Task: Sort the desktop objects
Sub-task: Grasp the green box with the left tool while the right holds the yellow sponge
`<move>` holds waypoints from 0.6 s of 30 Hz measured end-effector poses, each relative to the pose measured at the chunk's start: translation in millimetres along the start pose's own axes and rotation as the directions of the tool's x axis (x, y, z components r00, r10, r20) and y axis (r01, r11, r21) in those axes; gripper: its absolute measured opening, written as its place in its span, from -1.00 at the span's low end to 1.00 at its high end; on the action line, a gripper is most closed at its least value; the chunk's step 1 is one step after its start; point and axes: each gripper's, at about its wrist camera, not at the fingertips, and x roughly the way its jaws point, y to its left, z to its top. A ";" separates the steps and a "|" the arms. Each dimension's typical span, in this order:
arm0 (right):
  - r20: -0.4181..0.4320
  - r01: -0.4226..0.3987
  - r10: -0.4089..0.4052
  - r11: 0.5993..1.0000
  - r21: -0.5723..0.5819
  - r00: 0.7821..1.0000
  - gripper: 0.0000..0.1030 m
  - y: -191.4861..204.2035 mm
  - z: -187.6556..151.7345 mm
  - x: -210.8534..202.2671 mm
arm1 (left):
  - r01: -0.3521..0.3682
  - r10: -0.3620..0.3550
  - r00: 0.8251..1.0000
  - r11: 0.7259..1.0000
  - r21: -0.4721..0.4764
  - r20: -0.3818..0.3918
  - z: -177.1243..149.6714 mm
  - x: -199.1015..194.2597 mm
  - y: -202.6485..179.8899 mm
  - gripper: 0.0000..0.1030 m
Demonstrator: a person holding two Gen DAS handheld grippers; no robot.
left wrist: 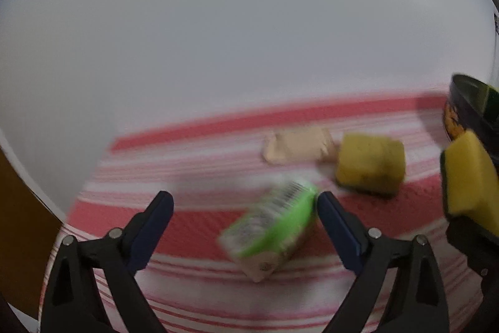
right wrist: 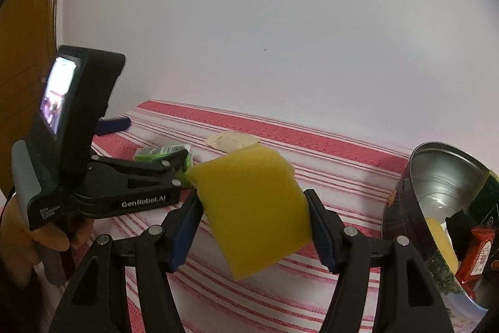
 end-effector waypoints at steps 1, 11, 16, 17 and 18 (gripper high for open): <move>-0.001 -0.002 0.002 1.000 -0.001 1.000 0.30 0.0 0.1 -0.3 | -0.001 0.001 1.000 1.000 0.005 -0.017 -0.2 3.3 -1.1 0.72; -0.010 0.000 0.000 1.000 0.001 1.000 0.30 -4.6 3.0 -5.9 | 0.065 -0.068 0.996 0.997 -0.048 -0.056 -3.5 12.2 7.6 0.16; 0.010 0.012 -0.012 1.000 0.004 1.000 0.30 13.8 1.6 -17.2 | 0.029 -0.029 1.000 0.999 -0.024 -0.006 -3.8 1.9 -1.7 -0.33; 0.021 0.015 -0.015 1.000 0.003 1.000 0.30 15.5 1.6 -17.7 | 0.016 -0.016 1.000 1.000 -0.023 0.007 -4.0 -1.1 -3.4 -0.40; 0.027 0.016 -0.016 1.000 0.000 1.000 0.30 16.5 1.7 -19.5 | 0.010 -0.009 1.000 1.000 -0.026 0.018 -4.0 -3.2 -3.9 -0.43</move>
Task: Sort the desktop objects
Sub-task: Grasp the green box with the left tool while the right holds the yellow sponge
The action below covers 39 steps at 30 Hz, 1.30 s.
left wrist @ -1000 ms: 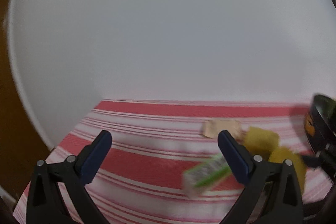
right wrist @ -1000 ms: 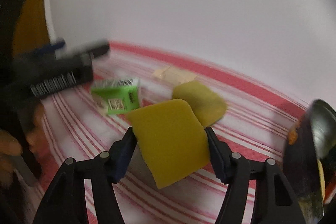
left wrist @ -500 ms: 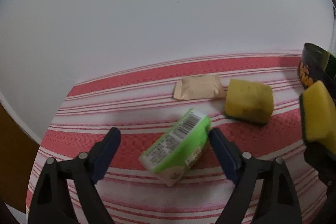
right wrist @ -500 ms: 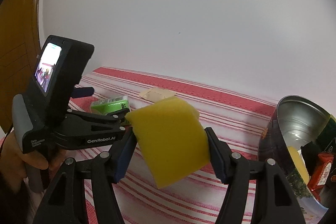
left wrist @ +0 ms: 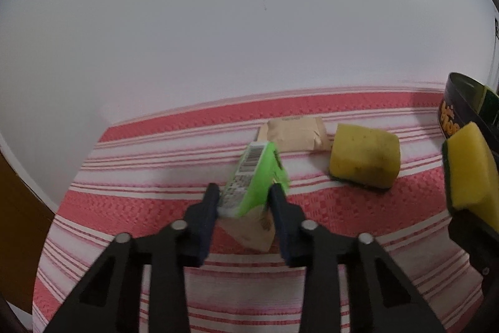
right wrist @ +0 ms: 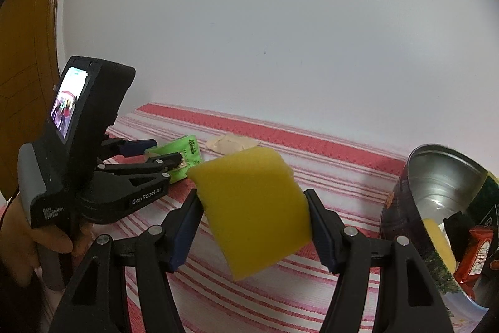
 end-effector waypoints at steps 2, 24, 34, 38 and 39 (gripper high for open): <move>0.007 0.006 -0.006 1.000 -0.012 1.000 0.30 3.0 0.3 -3.0 | 0.000 0.000 1.000 1.000 -0.008 0.010 1.6 -6.0 -1.7 -0.48; 0.310 0.169 -0.142 0.984 -0.061 0.940 0.30 0.1 -1.7 -53.7 | -0.108 0.176 0.958 0.953 -0.283 0.228 -4.1 -54.5 9.6 -0.53; 0.341 0.203 -0.170 0.977 -0.065 0.925 0.30 -6.1 -3.4 -69.6 | -0.130 0.219 0.946 0.931 -0.341 0.237 -9.7 -68.4 7.0 -0.53; 0.352 0.215 -0.176 0.974 -0.077 0.920 0.30 -8.5 -5.5 -78.0 | -0.133 0.226 0.944 0.928 -0.349 0.240 -10.5 -73.8 1.5 -0.53; 0.355 0.216 -0.176 0.973 -0.079 0.918 0.30 -9.4 -6.0 -80.2 | -0.131 0.225 0.944 0.927 -0.352 0.241 -11.2 -75.3 0.9 -0.53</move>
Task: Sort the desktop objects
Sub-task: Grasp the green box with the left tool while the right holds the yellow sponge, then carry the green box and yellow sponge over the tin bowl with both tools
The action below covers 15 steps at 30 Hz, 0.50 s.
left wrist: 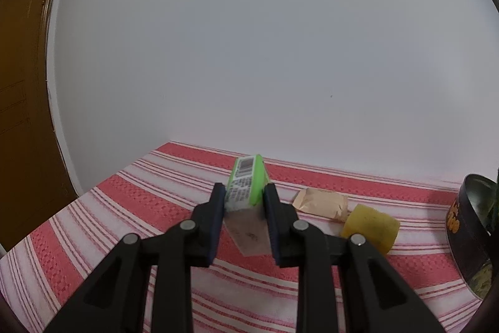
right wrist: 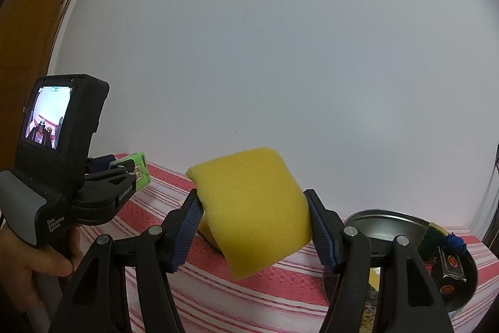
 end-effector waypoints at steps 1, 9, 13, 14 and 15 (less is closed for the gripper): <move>0.003 0.000 0.000 1.000 -0.002 1.000 0.30 -1.1 0.1 -1.7 | 0.001 -0.001 1.000 1.000 -0.003 0.000 -0.5 -1.3 -0.1 -0.53; 0.021 0.012 -0.012 1.000 -0.006 1.000 0.30 -15.5 0.5 -15.1 | 0.014 -0.014 1.000 1.000 -0.005 0.015 -1.5 -3.6 2.0 -0.53; 0.032 0.019 -0.019 1.000 -0.007 0.999 0.30 -24.3 0.4 -21.5 | 0.022 -0.022 0.999 1.000 0.018 0.036 -4.3 -5.4 1.4 -0.53; 0.036 0.021 -0.021 1.000 -0.007 0.999 0.30 -26.8 0.3 -23.4 | 0.026 -0.026 0.999 0.999 0.023 0.040 -6.4 -4.0 2.3 -0.53; 0.039 0.024 -0.024 1.000 -0.008 0.999 0.30 -29.2 0.2 -25.2 | 0.030 -0.031 0.999 0.999 0.026 0.042 -7.4 -4.6 1.5 -0.53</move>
